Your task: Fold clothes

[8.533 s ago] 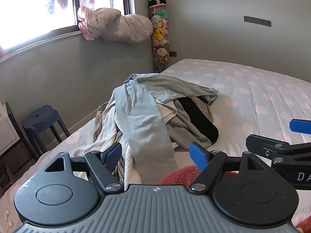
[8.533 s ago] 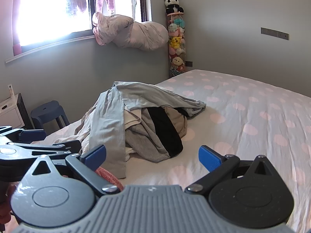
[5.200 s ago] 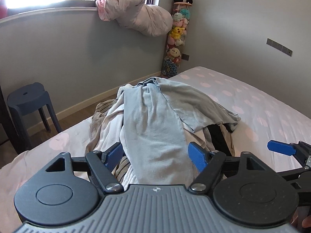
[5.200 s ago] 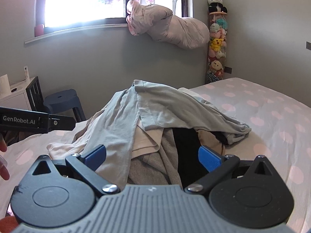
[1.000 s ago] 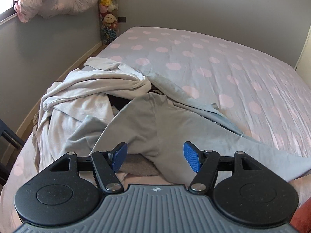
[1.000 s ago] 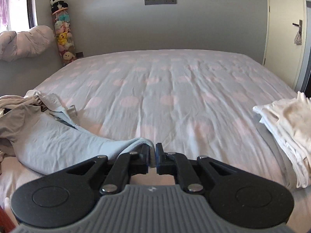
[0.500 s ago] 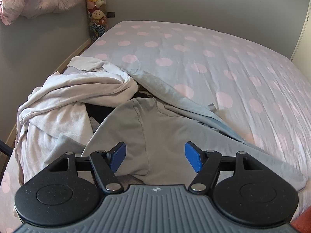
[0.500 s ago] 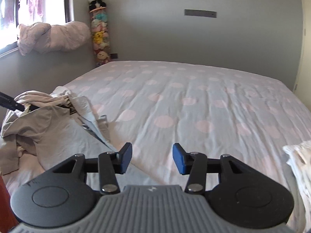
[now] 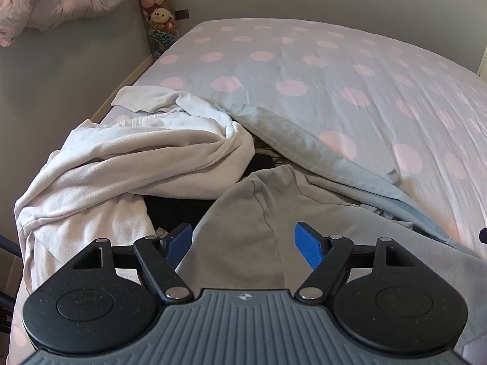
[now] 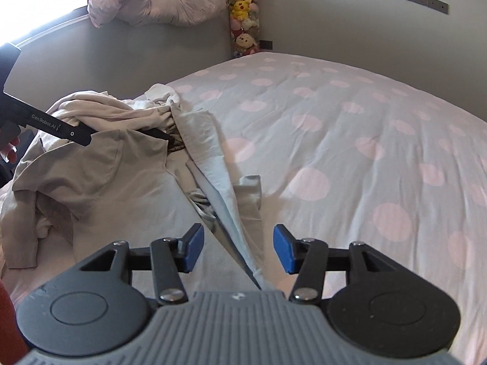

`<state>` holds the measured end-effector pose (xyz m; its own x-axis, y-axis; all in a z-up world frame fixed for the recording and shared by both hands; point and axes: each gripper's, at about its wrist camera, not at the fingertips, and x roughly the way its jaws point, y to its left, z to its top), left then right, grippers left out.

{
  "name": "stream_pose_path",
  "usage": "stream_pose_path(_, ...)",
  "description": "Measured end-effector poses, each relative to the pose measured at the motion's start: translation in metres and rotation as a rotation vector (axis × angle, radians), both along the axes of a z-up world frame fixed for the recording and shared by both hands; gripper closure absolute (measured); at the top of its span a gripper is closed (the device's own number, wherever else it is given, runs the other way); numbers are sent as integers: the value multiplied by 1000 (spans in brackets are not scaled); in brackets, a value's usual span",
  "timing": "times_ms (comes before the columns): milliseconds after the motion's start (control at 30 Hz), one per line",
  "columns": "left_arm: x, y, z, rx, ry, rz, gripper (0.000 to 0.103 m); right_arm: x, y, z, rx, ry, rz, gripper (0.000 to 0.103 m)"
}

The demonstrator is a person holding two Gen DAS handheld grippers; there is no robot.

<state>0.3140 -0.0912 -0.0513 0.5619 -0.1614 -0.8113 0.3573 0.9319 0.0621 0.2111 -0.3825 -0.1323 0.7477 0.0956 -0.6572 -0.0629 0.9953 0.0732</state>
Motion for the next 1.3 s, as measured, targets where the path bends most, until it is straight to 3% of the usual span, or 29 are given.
stream_pose_path(167, 17, 8, -23, -11, 36, 41, 30, 52, 4, -29, 11, 45, 17, 49)
stream_pose_path(333, 13, 5, -31, -30, 5, 14, 37, 86, 7, -52, 30, 87, 9, 62)
stream_pose_path(367, 13, 4, -31, -32, 3, 10, 43, 88, 7, -55, 28, 93, 5, 70)
stream_pose_path(400, 12, 3, -31, -34, 2, 6, 47, 91, 8, -57, 25, 99, 2, 88)
stream_pose_path(433, 13, 2, -31, -36, 9, 6, 51, 93, 8, -59, 22, 105, -2, 96)
stream_pose_path(500, 14, 3, -31, -52, 29, 13, 79, 86, 3, -51, 3, 76, -30, 97)
stream_pose_path(567, 11, 7, -30, -80, 44, 22, 86, 79, -1, -43, -16, 47, -58, 98)
stream_pose_path(700, -4, 10, -23, -104, 37, 24, 99, 47, -26, -17, -67, -19, -153, 98)
stream_pose_path(933, -46, 22, 5, -123, 21, 23, 101, -43, -90, 17, -125, -63, -341, 99)
stream_pose_path(1100, -71, 36, 14, -149, 55, 44, 101, -125, -131, 28, -104, -44, -486, 98)
stream_pose_path(1300, -92, 36, 12, -158, 102, 14, 101, -211, -154, 21, -128, 32, -643, 99)
